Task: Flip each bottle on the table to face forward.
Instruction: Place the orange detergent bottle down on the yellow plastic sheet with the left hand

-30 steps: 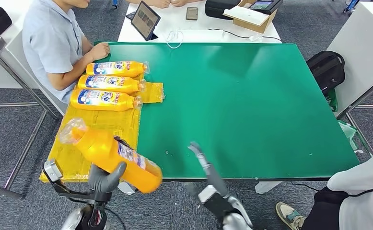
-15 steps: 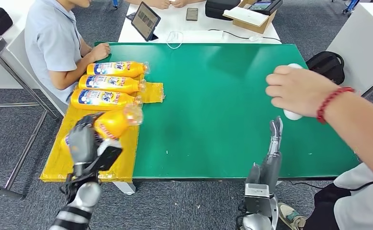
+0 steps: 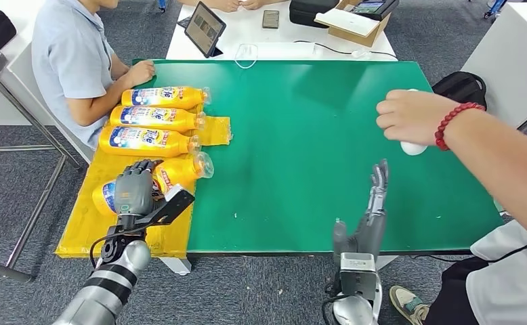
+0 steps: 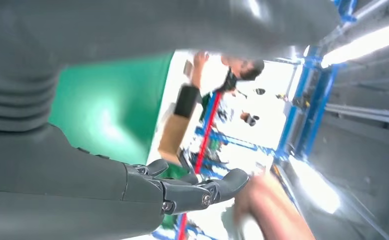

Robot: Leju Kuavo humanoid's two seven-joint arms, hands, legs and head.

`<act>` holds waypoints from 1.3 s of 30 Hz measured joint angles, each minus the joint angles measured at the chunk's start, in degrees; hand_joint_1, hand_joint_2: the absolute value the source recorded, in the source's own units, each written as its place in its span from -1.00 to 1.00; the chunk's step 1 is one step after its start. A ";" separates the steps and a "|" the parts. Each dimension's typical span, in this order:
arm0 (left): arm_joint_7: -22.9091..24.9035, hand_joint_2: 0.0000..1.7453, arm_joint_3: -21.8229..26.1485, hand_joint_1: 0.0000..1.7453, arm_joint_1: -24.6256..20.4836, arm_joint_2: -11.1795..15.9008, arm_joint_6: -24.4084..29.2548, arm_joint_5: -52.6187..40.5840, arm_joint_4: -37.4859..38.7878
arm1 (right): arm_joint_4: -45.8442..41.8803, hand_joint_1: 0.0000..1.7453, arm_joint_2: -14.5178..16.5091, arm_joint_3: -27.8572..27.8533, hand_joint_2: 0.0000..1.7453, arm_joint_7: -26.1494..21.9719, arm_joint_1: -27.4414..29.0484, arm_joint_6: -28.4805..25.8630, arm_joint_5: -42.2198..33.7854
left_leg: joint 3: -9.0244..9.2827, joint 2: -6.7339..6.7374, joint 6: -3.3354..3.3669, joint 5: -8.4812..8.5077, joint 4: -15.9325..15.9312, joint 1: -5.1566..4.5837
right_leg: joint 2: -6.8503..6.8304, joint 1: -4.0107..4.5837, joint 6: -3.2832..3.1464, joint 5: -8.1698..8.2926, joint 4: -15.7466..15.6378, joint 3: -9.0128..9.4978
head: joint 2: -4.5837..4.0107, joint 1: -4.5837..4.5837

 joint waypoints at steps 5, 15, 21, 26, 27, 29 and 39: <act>3.51 1.00 -0.28 0.94 -4.31 0.62 -1.85 -4.02 12.68 | 3.24 -1.00 -0.11 3.92 1.00 0.02 -0.51 1.60 -3.26 | 0.04 0.01 0.01 0.03 0.00 0.01 | -0.01 0.00 0.00 0.00 0.05 0.03 | 0.00 -0.01; 4.70 1.00 -1.21 -0.67 -9.82 0.96 -4.98 -5.34 23.06 | 6.40 -1.00 -0.45 6.01 -1.00 0.02 -1.31 2.82 -4.37 | 0.34 -0.03 -0.02 0.00 -0.02 0.00 | -0.04 0.00 -0.02 -0.02 0.03 0.30 | 0.00 0.00; 5.45 1.00 -1.92 -1.00 -12.31 -0.80 -14.27 -4.80 24.20 | 7.50 -1.00 -0.50 5.70 -1.00 0.02 -1.45 3.94 -4.38 | 0.56 -0.26 0.01 0.06 -0.02 0.00 | -0.32 0.00 -0.03 -0.03 0.04 0.59 | 0.00 -0.02; 2.77 -1.00 -1.21 -1.00 -13.70 -3.52 -24.17 2.39 24.17 | 8.25 -1.00 -0.40 5.64 -1.00 0.02 -2.00 4.92 -3.78 | 0.60 -0.34 0.05 0.09 -0.01 -0.06 | -0.41 -0.07 -0.02 -0.03 0.03 0.71 | 0.00 -0.01; 1.60 -1.00 -0.77 -1.00 -13.85 -4.01 -25.40 4.26 24.11 | 8.43 -1.00 -0.38 5.64 -1.00 0.02 -2.05 5.04 -3.73 | 0.61 -0.36 0.06 0.09 0.00 -0.08 | -0.43 -0.09 -0.01 -0.03 0.03 0.72 | 0.00 -0.02; -1.24 -1.00 0.43 -1.00 -13.93 -5.05 -28.08 8.47 23.81 | 8.85 -1.00 -0.36 5.64 -1.00 0.02 -2.08 5.21 -3.71 | 0.61 -0.40 0.06 0.09 0.00 -0.10 | -0.46 -0.11 -0.01 -0.03 0.03 0.73 | 0.00 -0.02; -11.70 -1.00 2.84 -1.00 -8.06 -9.13 -30.41 21.56 12.73 | 9.74 -1.00 -0.51 5.65 -1.00 0.02 -1.64 3.97 -3.64 | 0.37 -0.20 0.07 0.08 0.01 -0.08 | -0.34 -0.09 0.00 -0.01 0.04 0.43 | 0.00 -0.01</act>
